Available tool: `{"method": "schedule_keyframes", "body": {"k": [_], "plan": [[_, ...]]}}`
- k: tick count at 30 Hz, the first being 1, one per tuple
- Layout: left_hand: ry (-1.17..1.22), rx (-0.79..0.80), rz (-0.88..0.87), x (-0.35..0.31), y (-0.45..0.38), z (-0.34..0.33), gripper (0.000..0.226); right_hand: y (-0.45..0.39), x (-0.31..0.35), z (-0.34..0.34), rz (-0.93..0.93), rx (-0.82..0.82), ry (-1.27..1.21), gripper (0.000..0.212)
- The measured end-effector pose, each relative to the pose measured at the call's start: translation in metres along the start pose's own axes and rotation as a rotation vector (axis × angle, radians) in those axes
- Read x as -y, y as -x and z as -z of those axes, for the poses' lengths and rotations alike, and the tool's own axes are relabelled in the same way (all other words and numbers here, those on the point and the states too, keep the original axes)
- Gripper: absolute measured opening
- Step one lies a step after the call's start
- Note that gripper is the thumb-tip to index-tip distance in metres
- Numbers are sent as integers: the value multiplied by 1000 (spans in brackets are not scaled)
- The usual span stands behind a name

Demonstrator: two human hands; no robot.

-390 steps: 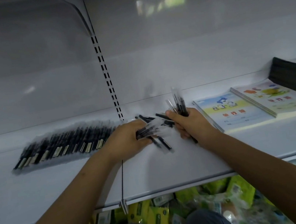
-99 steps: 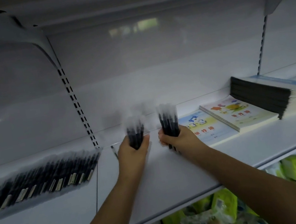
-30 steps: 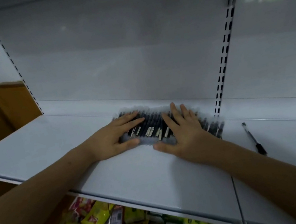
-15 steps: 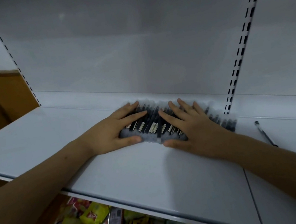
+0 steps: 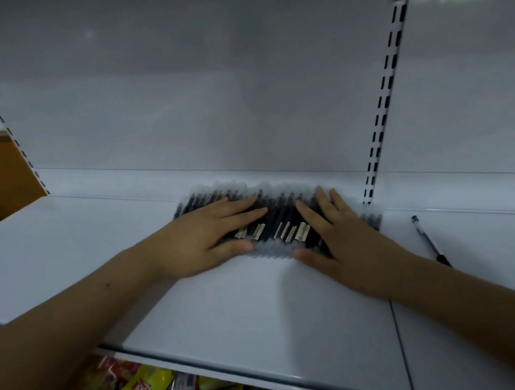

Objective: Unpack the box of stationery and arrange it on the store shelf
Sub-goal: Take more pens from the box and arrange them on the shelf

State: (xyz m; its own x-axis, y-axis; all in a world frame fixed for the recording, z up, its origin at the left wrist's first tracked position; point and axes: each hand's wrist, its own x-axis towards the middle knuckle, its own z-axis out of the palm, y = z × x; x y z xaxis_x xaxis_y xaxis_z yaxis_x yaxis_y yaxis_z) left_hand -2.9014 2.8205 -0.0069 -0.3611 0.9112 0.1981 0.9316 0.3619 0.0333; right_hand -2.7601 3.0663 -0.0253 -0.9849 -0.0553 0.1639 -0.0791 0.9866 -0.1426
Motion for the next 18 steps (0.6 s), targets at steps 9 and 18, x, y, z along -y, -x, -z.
{"method": "schedule_keyframes", "body": {"k": [9, 18], "plan": [[-109, -63, -91, -26, -12, 6, 78, 19, -18, 16, -39, -45, -146, 88], [-187, 66, -58, -63, -47, -9, 74, 34, -39, 3, -270, -37, 120, 49]]}}
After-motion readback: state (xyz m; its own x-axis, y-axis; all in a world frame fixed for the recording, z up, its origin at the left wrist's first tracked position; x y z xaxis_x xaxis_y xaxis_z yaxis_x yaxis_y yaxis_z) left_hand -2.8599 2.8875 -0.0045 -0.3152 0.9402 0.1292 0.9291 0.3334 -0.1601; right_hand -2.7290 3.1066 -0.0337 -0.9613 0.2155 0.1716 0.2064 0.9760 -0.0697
